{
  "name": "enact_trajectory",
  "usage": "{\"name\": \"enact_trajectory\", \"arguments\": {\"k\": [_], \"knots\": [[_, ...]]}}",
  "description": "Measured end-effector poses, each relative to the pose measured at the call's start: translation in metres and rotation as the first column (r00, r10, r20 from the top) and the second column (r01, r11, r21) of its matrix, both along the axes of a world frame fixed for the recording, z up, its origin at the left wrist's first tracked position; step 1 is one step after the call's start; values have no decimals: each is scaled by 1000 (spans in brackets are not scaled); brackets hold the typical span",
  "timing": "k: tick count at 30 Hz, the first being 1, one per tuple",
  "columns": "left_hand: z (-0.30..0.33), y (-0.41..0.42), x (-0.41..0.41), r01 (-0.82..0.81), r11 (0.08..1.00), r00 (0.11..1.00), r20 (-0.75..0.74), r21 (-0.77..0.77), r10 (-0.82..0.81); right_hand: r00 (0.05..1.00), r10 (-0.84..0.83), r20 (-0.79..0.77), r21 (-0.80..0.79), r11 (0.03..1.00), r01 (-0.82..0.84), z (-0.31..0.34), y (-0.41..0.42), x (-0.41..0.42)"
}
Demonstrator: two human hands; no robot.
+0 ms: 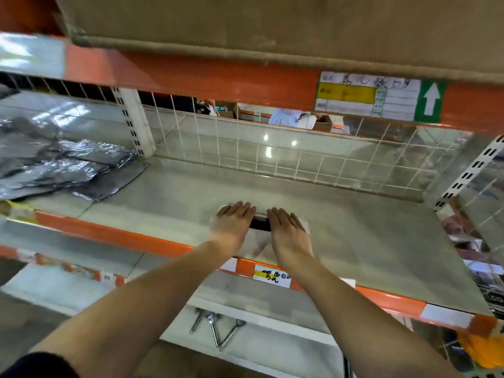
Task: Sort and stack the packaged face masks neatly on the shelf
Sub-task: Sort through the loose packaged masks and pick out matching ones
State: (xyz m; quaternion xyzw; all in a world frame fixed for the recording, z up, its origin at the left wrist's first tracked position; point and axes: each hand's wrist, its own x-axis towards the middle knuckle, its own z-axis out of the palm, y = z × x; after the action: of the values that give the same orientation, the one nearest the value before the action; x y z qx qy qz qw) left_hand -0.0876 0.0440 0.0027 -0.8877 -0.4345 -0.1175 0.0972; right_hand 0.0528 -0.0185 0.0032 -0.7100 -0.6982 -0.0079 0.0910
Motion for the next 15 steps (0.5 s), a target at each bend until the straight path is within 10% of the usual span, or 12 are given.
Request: {"name": "enact_trajectory", "arguments": {"k": [15], "knots": [[13,17,-197,-184,982,974,140,45,176,921,390,17,114,914,-389,13,58,-177]]}}
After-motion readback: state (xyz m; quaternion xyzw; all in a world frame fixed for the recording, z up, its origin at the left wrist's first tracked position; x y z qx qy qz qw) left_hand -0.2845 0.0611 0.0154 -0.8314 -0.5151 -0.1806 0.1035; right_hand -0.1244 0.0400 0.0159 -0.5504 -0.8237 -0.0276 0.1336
